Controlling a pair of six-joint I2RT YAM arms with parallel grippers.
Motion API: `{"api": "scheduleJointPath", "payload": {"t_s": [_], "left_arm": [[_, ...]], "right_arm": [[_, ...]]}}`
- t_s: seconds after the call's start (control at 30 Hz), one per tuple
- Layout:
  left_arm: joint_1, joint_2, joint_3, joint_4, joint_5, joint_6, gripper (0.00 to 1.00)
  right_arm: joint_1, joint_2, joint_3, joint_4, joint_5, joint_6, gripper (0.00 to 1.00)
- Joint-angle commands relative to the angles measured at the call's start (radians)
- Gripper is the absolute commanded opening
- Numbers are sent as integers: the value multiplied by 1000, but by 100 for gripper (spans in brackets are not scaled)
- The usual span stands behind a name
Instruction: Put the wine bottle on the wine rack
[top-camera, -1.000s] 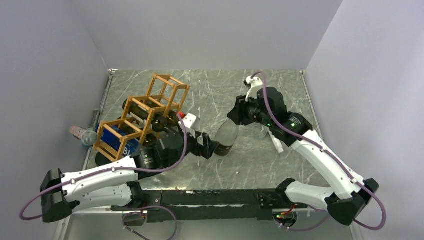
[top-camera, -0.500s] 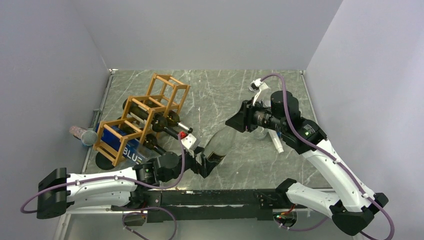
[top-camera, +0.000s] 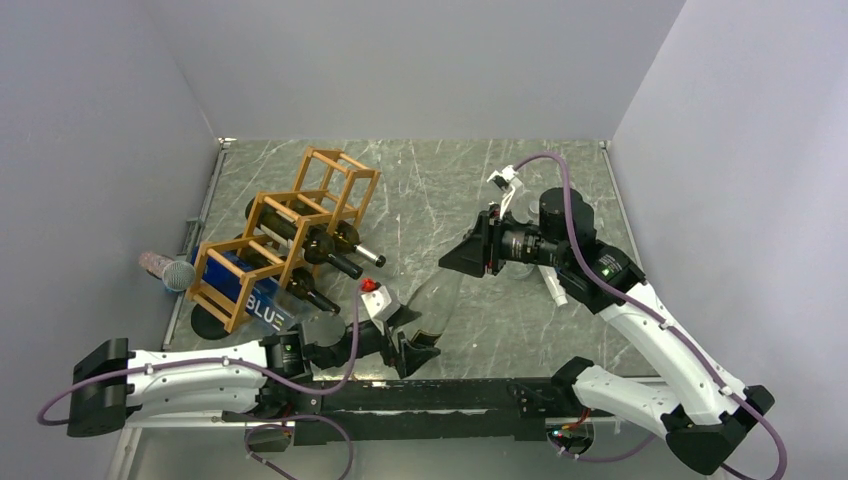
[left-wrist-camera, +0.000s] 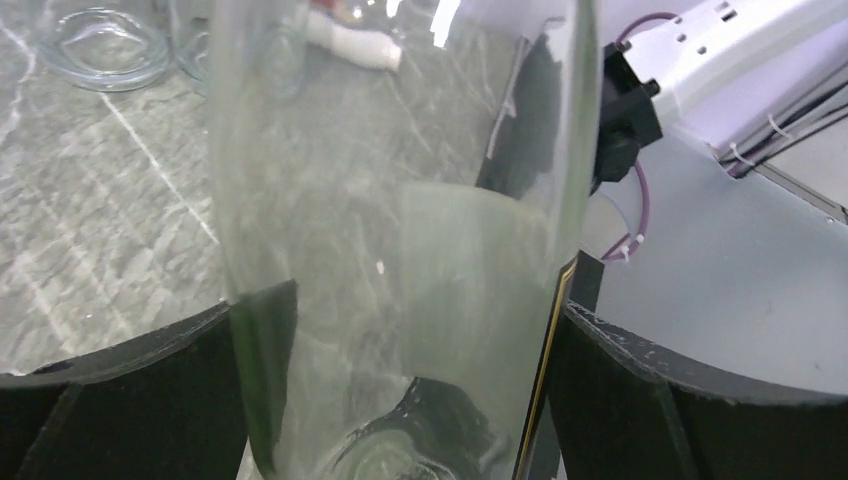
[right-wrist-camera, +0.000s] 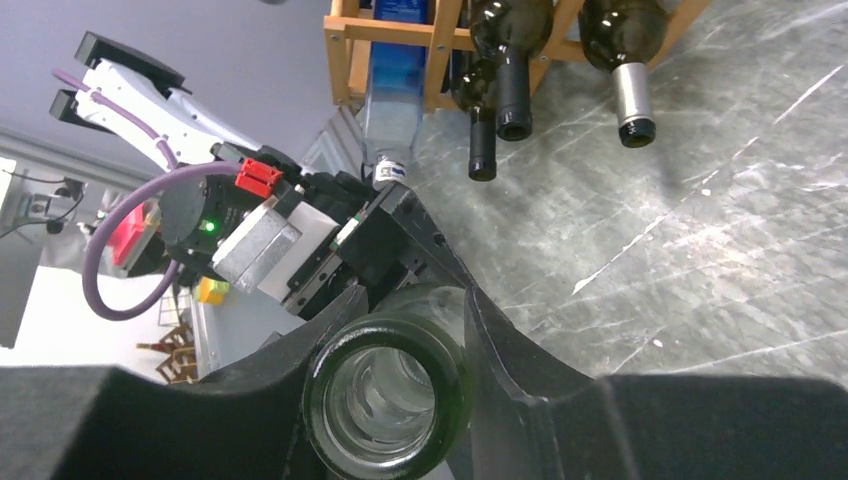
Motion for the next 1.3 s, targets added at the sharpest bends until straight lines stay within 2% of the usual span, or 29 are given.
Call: {"api": "scheduleJointPath", "payload": {"t_s": [0.0,0.13,0.17,0.2,0.23,0.27,0.3,0.33,0.43,0.47,0.57,0.73,0.83,0.97,1.03,1.13,1.27], "left_arm": [[-7,68,43,76,54,25,99],[-9,127,62,74,42,23,99],[-10,134,69,63,37,23,92],[-10,137,75,54,31,26,81],[-10,137,78,46,23,25,63],[-10,133,80,40,16,27,38],[-10,130,83,35,5,31,10],[-10,123,85,26,-17,28,1],[-10,98,95,-8,-48,74,1],[-10,90,103,-22,-61,92,1],[-12,76,158,-88,-109,163,1],[-37,87,314,-289,-188,269,1],[-76,102,407,-418,-267,336,1],[-117,127,489,-544,-377,446,1],[-142,130,501,-565,-424,539,1],[-202,129,492,-590,-532,725,1],[-249,108,440,-521,-614,975,1]], "right_arm": [[11,-40,-2,283,-204,224,0],[12,-55,-8,287,-204,227,0],[13,-60,-9,282,-201,223,0],[13,-65,-9,275,-200,218,0],[13,-70,-10,268,-198,213,0],[13,-76,-10,260,-191,206,0],[12,-80,-10,243,-179,198,0],[13,-82,-6,220,-161,178,0],[12,-99,0,153,-92,119,1],[13,-106,0,134,-64,93,11],[11,-130,-3,96,23,30,50],[11,-169,26,25,173,-42,76],[11,-210,56,4,241,-75,84],[11,-242,115,-45,338,-124,85],[11,-252,148,-94,391,-119,83],[11,-265,228,-191,377,-143,80],[11,-255,307,-334,365,-199,80]]}}
